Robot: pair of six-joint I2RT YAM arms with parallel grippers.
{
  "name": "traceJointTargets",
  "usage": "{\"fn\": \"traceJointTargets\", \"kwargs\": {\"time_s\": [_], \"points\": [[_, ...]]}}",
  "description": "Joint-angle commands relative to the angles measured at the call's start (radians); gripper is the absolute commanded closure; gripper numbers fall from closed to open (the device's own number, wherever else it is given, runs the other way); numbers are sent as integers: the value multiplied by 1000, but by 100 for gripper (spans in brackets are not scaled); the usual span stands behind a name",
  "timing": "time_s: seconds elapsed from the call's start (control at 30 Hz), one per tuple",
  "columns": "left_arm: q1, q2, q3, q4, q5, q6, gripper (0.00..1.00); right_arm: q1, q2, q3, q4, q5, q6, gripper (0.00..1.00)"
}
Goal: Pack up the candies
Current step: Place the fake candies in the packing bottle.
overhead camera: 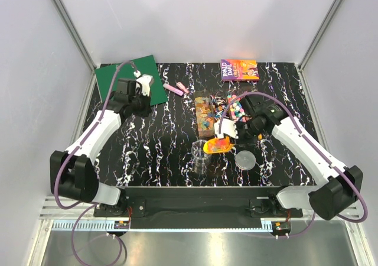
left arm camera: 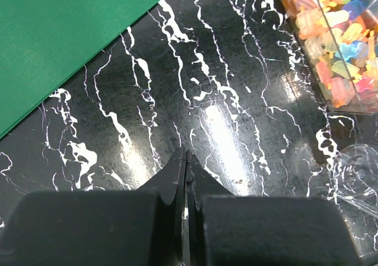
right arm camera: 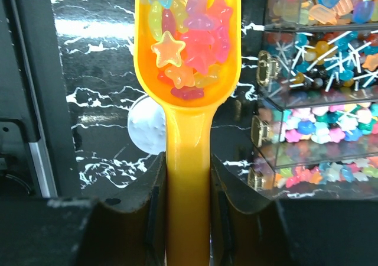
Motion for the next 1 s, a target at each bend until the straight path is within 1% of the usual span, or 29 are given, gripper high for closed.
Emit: {"fn": "traceJointTargets", "kwargs": {"time_s": [0.0, 0.1, 0.33, 0.47, 0.57, 0.6, 0.8, 0.9, 0.97], "points": [[5, -52, -5, 67, 44, -20, 100, 27, 27, 81, -36, 59, -5, 100], [6, -61, -15, 72, 48, -26, 100, 53, 46, 94, -42, 90, -7, 100], [8, -89, -39, 94, 45, -25, 100, 156, 110, 151, -53, 249, 53, 100], [11, -100, -54, 103, 48, -25, 100, 191, 153, 186, -58, 297, 90, 100], [11, -107, -61, 112, 50, -25, 100, 213, 161, 199, -59, 308, 100, 100], [12, -110, -62, 113, 50, -26, 100, 219, 162, 200, -64, 343, 102, 100], [14, -118, -62, 121, 56, -25, 100, 252, 167, 216, -93, 392, 107, 100], [14, -117, -58, 123, 58, -25, 95, 268, 167, 234, -110, 411, 119, 100], [16, -112, -51, 123, 50, -25, 89, 272, 168, 251, -119, 420, 127, 100]]}}
